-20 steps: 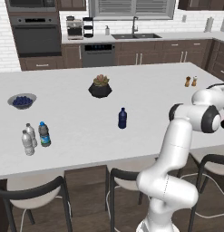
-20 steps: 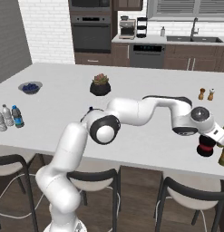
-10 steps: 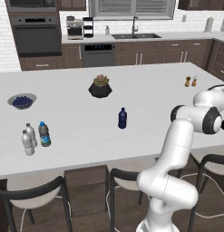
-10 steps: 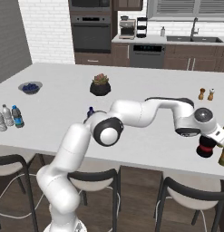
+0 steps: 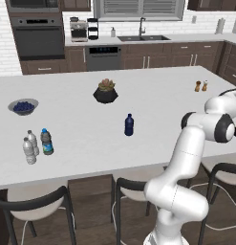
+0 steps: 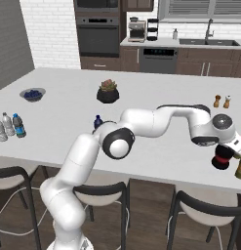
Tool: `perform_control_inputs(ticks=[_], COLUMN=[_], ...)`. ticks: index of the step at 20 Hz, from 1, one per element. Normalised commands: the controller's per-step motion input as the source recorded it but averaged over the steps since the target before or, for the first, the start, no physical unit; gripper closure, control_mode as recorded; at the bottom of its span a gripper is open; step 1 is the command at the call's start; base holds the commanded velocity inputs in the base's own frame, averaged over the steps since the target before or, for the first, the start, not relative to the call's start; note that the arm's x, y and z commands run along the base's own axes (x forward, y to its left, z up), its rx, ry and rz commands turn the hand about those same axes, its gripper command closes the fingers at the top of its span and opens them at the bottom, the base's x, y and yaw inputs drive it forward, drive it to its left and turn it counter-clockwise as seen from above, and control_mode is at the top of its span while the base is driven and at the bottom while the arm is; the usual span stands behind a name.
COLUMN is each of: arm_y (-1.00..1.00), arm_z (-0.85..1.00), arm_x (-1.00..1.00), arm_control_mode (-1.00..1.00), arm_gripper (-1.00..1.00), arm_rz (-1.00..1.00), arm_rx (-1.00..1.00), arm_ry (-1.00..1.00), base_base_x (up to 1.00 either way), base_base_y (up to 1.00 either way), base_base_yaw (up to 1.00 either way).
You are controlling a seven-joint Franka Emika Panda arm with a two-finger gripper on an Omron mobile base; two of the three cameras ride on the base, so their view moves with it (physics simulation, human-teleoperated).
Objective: Move the plastic bottles in the middle to the plastics group, and the glass bottles in the middle to the glass group.
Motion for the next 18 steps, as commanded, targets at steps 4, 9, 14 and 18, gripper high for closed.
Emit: perform_control_inputs(ticks=[4, 9, 14, 18], arm_y=[0.00, 0.00, 0.00, 0.03], arm_z=[0.00, 0.00, 0.00, 0.02], arm_x=[0.00, 0.00, 0.00, 0.00], arm_control_mode=[-1.00, -1.00, -1.00, -1.00], arm_gripper=[-1.00, -1.00, -1.00, -1.00], arm_rz=[0.00, 0.00, 0.00, 0.00], arm_rx=[0.00, 0.00, 0.00, 0.00], arm_ry=[0.01, 0.00, 0.02, 0.05], base_base_x=[0.00, 0.00, 0.00, 0.00], base_base_y=[0.00, 0.00, 0.00, 0.00], base_base_yaw=[0.00, 0.00, 0.00, 0.00])
